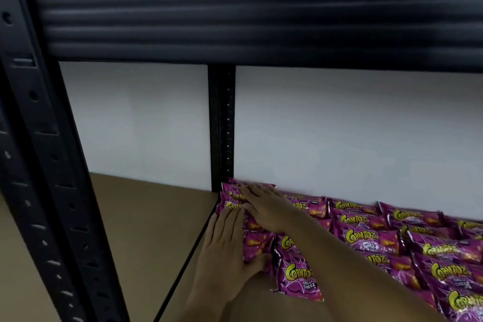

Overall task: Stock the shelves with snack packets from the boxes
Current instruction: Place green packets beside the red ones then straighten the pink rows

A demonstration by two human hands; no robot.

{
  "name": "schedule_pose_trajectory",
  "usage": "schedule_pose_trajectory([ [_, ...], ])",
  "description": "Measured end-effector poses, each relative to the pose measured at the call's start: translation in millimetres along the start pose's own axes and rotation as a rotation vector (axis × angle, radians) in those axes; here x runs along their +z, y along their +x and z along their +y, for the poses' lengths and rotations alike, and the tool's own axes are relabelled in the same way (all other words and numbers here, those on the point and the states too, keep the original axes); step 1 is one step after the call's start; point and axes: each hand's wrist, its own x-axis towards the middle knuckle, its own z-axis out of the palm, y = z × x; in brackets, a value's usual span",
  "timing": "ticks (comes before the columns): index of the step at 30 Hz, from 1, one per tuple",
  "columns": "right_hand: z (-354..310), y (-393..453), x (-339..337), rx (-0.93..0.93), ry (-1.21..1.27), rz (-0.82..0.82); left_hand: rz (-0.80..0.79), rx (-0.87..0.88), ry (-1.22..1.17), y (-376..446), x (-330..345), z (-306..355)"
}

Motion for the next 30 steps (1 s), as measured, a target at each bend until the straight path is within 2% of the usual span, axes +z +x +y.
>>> schedule_pose_trajectory([
  [2, -2, -5, -6, 0.005, 0.045, 0.008, 0.018, -0.007, 0.01, -1, -2, 1],
  [7, 3, -44, -22, 0.051, 0.266, 0.148, 0.017, -0.047, 0.038, -7, -19, 7],
  [11, 28, -94, -33, 0.086, 0.37, 0.167, 0.007, -0.027, 0.03, -17, -35, 19],
  [16, 53, -141, -52, 0.201, 0.355, 0.103, -0.041, -0.007, -0.04, -32, -42, 70],
  [21, 62, -131, -46, 0.21, 0.209, -0.02, -0.096, 0.065, -0.008, -25, -28, 127],
  [27, 75, -95, -18, 0.151, 0.115, -0.064, -0.157, 0.068, 0.073, -5, 0, 127],
  [30, 76, -93, -15, 0.141, 0.112, -0.017, -0.171, 0.075, 0.09, 3, 10, 120],
])
